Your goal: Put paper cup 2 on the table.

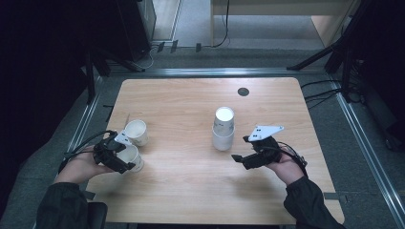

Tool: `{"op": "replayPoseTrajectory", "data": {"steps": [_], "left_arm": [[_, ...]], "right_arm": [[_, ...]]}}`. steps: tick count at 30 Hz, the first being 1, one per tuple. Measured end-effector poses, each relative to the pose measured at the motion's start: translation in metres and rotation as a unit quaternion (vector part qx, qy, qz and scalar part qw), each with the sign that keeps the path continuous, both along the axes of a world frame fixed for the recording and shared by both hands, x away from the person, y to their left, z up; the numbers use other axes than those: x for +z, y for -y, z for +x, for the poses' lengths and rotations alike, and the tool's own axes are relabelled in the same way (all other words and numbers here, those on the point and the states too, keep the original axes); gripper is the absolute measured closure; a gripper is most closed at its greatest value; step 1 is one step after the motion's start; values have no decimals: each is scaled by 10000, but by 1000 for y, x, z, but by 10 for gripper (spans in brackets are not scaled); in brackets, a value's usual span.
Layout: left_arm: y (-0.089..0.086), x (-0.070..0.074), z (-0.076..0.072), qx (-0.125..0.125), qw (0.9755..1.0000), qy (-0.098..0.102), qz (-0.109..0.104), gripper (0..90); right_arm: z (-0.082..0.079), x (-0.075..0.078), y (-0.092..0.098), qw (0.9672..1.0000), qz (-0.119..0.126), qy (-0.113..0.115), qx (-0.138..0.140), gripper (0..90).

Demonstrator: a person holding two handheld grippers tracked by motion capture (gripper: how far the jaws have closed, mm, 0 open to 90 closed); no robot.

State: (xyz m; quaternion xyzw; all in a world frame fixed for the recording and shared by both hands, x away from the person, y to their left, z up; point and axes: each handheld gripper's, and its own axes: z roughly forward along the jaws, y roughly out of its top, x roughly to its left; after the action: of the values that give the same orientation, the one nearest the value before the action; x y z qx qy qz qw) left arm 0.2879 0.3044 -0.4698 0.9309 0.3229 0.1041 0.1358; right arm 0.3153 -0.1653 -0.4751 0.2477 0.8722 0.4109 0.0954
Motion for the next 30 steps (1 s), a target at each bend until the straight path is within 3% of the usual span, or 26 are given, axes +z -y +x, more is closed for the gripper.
{"op": "replayPoseTrajectory", "data": {"steps": [19,30], "left_arm": [[4,-2,-1,-90,10000,-3,11,181],[3,0,-1,11,9998,-67,-182,124]], "right_arm": [[-1,1,0,10000,4,6,9,197],[-1,2,0,10000,37,45,9,197]]}}
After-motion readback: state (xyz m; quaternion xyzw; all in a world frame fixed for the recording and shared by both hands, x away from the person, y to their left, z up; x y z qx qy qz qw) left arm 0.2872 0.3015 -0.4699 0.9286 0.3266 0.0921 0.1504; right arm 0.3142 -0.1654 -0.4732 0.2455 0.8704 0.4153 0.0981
